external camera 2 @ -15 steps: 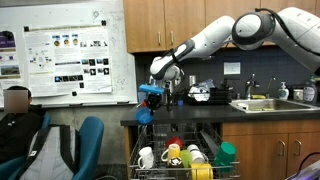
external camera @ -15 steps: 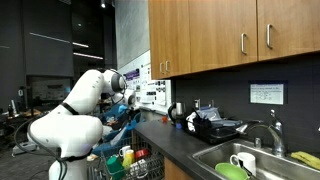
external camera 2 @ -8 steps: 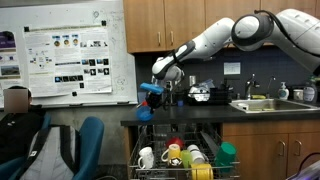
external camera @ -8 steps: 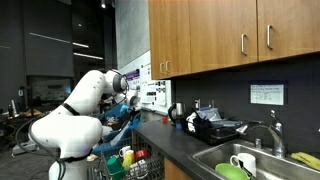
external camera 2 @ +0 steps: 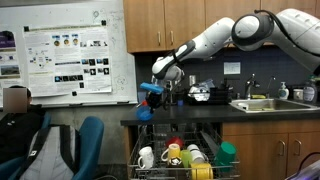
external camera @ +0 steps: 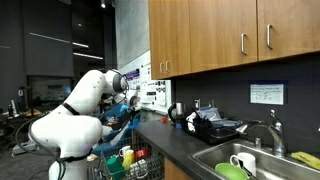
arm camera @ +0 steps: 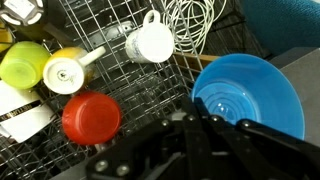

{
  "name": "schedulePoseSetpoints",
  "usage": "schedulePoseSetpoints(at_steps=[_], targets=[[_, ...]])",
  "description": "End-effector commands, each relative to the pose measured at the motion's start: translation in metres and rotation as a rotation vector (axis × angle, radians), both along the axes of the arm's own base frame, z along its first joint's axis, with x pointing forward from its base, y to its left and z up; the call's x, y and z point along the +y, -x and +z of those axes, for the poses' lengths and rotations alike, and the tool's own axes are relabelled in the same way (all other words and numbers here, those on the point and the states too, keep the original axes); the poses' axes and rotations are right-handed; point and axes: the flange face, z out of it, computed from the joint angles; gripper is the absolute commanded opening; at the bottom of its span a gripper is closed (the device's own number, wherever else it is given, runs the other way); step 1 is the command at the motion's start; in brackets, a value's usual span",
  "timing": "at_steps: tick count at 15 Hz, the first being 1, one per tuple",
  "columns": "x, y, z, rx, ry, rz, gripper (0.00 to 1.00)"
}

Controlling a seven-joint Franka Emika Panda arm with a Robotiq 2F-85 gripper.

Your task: Put the blue bowl on the counter.

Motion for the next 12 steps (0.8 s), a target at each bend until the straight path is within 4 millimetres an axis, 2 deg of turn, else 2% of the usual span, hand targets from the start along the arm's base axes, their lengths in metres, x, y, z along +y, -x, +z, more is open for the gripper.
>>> schedulePoseSetpoints(at_steps=[1, 6, 12], targets=[[0.0, -0.001, 0.0, 0.001, -0.004, 0.001, 0.01], [-0.01, -0.006, 0.002, -0.007, -0.024, 0.001, 0.01], [-0.036, -0.021, 0.005, -0.029, -0.112, -0.05, 0.01]])
